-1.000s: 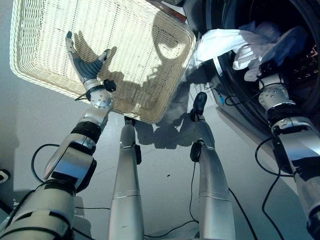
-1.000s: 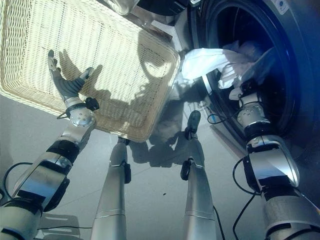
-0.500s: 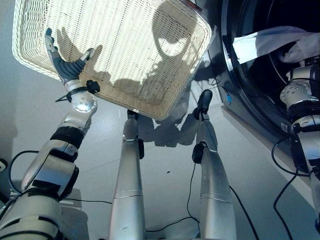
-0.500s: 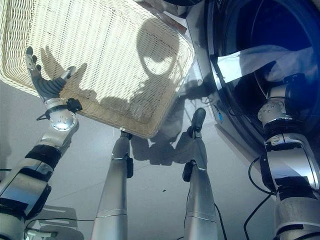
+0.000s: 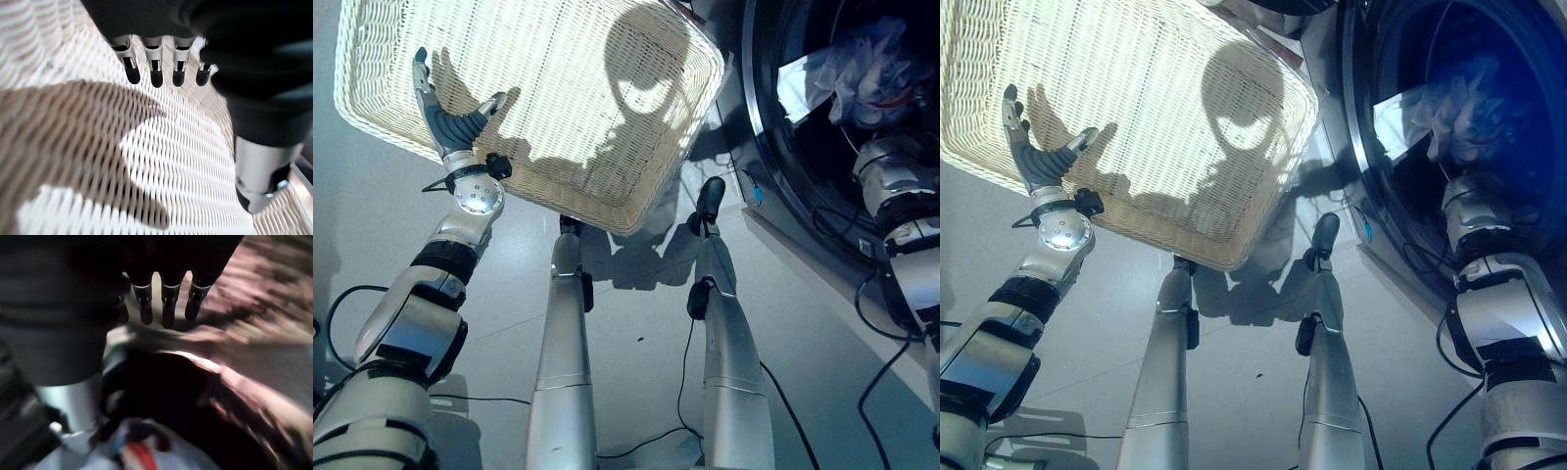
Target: Put the clothes into the washing machine.
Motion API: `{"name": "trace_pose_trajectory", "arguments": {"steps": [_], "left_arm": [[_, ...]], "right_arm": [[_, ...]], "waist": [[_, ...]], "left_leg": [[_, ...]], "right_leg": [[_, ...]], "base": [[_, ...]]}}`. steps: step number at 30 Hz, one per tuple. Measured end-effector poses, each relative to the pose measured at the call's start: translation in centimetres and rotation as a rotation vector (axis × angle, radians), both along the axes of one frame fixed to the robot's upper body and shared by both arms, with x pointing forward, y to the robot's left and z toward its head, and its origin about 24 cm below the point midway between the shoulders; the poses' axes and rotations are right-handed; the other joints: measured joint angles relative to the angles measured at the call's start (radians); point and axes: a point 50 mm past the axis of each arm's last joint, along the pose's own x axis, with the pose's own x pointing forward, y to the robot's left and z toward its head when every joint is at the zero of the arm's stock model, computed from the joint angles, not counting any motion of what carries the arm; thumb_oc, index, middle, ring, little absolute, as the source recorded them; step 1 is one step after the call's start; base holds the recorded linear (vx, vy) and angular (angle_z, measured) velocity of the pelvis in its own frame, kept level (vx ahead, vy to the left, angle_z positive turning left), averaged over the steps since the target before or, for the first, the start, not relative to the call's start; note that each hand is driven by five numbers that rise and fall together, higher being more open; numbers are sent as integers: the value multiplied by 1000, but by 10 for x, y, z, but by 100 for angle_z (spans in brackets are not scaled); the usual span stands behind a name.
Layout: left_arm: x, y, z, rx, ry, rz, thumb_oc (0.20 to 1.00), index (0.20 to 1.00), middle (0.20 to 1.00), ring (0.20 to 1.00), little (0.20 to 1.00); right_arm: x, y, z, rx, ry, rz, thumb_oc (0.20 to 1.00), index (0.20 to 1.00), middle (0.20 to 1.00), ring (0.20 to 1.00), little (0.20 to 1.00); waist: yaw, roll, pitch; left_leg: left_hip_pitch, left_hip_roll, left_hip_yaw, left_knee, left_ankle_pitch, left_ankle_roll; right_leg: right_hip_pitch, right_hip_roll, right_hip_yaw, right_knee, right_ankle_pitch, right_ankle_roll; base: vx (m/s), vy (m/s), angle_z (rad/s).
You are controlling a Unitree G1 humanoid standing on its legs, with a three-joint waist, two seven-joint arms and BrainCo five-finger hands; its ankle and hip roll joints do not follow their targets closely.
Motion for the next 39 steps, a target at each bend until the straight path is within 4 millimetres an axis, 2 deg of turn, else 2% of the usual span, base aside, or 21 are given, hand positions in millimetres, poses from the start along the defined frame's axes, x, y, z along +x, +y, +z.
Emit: {"name": "trace_pose_trajectory", "arguments": {"steps": [1,5,9,13,16,23,27,39], "left_arm": [[1,-1,2,-7,-5,-5,1000,1000,1000,1000,1000],[1,-1,6,-20,-17,-3,1000,1000,1000,1000,1000],[1,-2,10,-22,-32,-5,1000,1000,1000,1000,1000],[2,-8,13,-33,-46,-14,1000,1000,1000,1000,1000],[3,-12,13,-45,-52,-19,1000,1000,1000,1000,1000],[8,-24,11,-68,-52,-34,1000,1000,1000,1000,1000],[8,-25,12,-76,-57,-27,1000,1000,1000,1000,1000],[10,-37,8,-76,-69,-36,1000,1000,1000,1000,1000]], "right_arm": [[1,1,0,-68,61,-25,1000,1000,1000,1000,1000],[2,2,-1,-124,122,-39,1000,1000,1000,1000,1000],[3,6,3,-170,114,-23,1000,1000,1000,1000,1000],[2,12,20,-277,60,26,1000,1000,1000,1000,1000],[4,17,21,-315,65,70,1000,1000,1000,1000,1000],[16,28,2,-374,168,226,1000,1000,1000,1000,1000],[26,42,-20,-395,264,354,1000,1000,1000,1000,1000],[32,46,-34,-411,357,424,1000,1000,1000,1000,1000]], "waist": [[-4,0,0],[-6,1,-1],[0,2,-1],[20,3,-2],[22,3,-2],[41,7,-3],[43,7,-3],[42,8,-4]], "left_leg": [[-1,0,0,-7,4,2],[-2,-1,0,-16,6,2],[-2,-2,1,-26,8,0],[-1,1,1,-44,16,-10],[4,0,1,-47,18,-12],[17,2,3,-65,21,-13],[24,2,5,-82,24,-15],[43,3,12,-104,34,-16]], "right_leg": [[-1,0,-1,-3,-1,0],[-4,0,-1,-5,-1,0],[-10,-1,0,-5,-1,1],[-22,2,0,-3,-3,0],[-22,0,0,3,-3,-3],[-25,0,1,16,-19,-2],[-27,-1,1,19,-23,-2],[-27,-2,7,28,-29,-6]], "base": [[-16,-15,5],[0,0,0],[0,0,0],[0,0,0],[0,0,0],[0,5,0],[0,0,0],[0,3,0]]}}
